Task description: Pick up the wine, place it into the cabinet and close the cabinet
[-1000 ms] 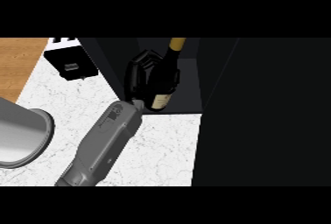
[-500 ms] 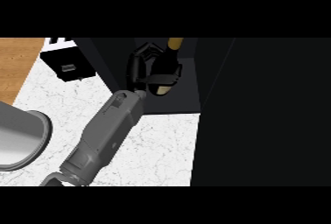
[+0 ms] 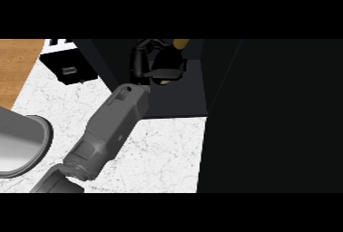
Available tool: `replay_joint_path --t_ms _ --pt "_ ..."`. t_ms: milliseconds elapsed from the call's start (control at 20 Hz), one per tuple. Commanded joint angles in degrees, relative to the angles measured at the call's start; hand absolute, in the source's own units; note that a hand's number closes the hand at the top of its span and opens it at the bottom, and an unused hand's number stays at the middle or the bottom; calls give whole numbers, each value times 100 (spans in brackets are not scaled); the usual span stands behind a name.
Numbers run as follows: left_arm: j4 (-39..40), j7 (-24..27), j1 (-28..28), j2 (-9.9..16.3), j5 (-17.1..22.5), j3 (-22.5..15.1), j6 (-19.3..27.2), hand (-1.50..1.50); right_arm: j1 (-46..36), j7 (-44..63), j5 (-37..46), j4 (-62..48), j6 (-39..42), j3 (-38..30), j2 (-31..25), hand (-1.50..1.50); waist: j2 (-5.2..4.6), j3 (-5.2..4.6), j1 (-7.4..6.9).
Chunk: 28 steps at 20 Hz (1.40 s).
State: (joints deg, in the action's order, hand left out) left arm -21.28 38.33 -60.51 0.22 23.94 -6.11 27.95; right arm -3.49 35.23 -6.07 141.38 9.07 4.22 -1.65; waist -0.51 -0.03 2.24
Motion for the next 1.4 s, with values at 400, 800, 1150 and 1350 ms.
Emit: replay_joint_path --t_ms 400,800,1150,1350 --pt "736 8 -575 -21 665 726 -334 150 -230 327 -391 254 -106 35 33 -150 -49 -3 133" --pt "1151 401 -274 247 570 989 -912 150 34 175 -216 460 -60 188 134 -150 -63 -3 116" --pt "1375 479 -638 58 424 1010 -383 150 -107 43 -449 155 94 6 51 -150 -89 0 158" --pt "1533 380 -509 161 310 947 -506 -150 201 -89 -303 355 126 125 148 -150 -79 1 174"
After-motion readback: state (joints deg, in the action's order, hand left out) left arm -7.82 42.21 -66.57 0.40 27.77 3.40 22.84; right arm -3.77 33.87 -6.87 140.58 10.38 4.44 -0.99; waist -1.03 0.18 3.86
